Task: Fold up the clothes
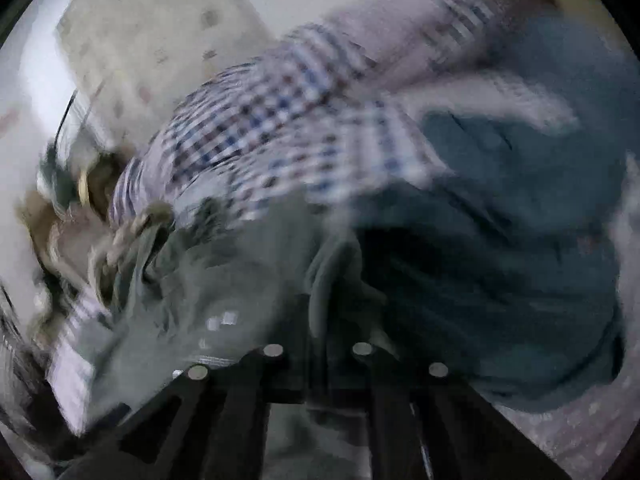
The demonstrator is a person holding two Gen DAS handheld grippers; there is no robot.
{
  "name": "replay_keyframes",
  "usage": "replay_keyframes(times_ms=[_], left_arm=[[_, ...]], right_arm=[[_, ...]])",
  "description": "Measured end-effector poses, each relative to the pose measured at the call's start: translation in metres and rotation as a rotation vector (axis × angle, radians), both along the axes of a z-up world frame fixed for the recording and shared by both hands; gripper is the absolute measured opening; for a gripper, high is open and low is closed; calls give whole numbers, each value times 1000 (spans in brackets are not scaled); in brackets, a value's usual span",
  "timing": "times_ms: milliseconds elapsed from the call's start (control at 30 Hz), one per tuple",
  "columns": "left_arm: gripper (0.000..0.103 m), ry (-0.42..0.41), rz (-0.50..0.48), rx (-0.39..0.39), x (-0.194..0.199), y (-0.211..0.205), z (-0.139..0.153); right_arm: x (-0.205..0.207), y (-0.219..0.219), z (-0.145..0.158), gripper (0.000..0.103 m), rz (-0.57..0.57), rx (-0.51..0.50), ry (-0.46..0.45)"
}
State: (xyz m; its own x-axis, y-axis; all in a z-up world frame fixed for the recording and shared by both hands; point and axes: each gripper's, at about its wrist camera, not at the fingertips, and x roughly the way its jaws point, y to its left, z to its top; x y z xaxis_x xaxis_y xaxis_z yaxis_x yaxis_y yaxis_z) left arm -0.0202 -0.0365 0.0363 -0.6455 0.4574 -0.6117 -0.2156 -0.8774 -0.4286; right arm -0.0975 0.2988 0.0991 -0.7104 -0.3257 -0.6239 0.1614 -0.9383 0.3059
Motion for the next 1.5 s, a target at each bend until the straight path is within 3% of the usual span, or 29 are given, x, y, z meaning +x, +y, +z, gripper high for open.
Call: replay_keyframes(times_ms=[67,200,267,300,333,400,567,633,700,800,967,1033,1067,1100,1133,1433,1500], left_arm=[[90,-3,5,30,0,-4,0],[90,-7,17,88,-1,-13,1],[90,-5,16,87,-1,-12,1],[91,-4,15,85,-1,-12,1],[91,-4,15,86,-1,-12,1],[91,-3,14,87,-1,-12,1],[91,-1,18,74,-3,-9,-1],[90,0,19,71,-4,-9,-2],[90,0,19,69,-4,-8,-2],[90,1,21,66,-4,-8,-2],[90,0,21,65,-4,-9,-2],[90,-1,22,64,-4,-9,-2],[91,-2,22,64,-4,-9,-2],[91,-2,22,66,-4,-10,-2],[90,-3,23,67,-4,-10,-2],[90,-7,26,85,-5,-13,-1],[90,-7,28,87,-5,-14,-1]], right_arm=[[6,-64,9,4,140,131,47],[30,-180,-31,11,513,440,-12],[46,-205,-53,19,592,572,-37],[51,-207,-55,27,605,580,-40],[53,-201,-52,30,611,539,-48],[58,-187,-44,50,622,440,-64],[58,-127,-8,56,607,112,-74],[47,-100,8,58,522,17,-45],[27,-71,18,60,360,-19,-30],[-6,-57,23,61,224,-33,-55],[-53,-63,11,58,159,28,-147],[-66,-71,-2,46,148,77,-197],[-72,-76,-9,31,144,98,-220],[-76,-77,-13,9,146,96,-237],[-80,-77,-18,1,149,88,-254],[6,36,87,1,-427,88,132],[37,65,111,1,-611,136,196]])
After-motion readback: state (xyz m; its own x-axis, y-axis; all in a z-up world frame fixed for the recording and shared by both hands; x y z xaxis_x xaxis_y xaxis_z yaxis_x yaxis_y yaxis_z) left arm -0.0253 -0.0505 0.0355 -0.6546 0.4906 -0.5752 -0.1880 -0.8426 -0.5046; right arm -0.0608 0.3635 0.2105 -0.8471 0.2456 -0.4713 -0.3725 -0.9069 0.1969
